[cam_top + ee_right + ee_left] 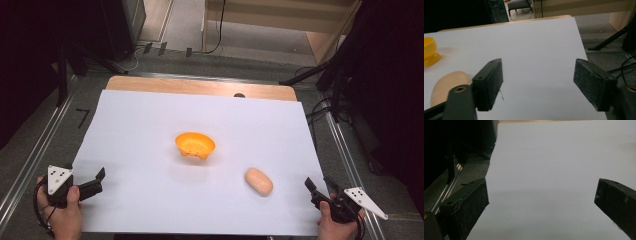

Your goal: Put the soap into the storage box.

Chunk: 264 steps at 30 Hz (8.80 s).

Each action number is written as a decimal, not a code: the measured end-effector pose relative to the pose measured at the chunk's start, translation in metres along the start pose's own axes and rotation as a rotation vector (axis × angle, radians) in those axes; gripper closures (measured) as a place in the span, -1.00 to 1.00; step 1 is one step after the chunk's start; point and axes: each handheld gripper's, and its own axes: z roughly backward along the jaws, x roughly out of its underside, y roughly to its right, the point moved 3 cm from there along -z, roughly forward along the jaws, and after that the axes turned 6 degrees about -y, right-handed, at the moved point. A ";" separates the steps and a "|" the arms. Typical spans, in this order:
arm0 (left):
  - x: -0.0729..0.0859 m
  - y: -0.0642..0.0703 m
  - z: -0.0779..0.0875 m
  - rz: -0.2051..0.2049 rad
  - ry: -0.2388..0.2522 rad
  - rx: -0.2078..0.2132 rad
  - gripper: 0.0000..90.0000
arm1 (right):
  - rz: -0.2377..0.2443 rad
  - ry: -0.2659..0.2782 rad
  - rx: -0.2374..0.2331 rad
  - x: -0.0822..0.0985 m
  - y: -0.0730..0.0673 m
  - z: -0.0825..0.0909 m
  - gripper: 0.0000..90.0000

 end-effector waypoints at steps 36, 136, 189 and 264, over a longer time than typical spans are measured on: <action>0.000 0.002 -0.002 -0.014 -0.022 -0.022 -1.00 | 0.451 -0.807 -0.201 -0.049 -0.078 -0.060 -0.26; 0.000 0.008 -0.004 -0.074 -0.038 -0.031 -1.00 | 0.913 -0.821 -0.439 -0.107 -0.205 -0.167 -0.27; 0.000 0.006 -0.003 -0.054 -0.029 -0.016 -1.00 | 1.000 -0.912 -0.626 -0.106 -0.292 -0.238 -0.28; 0.000 0.006 -0.003 -0.058 -0.030 -0.022 -1.00 | 0.309 -0.463 -0.226 -0.046 -0.072 -0.102 -0.99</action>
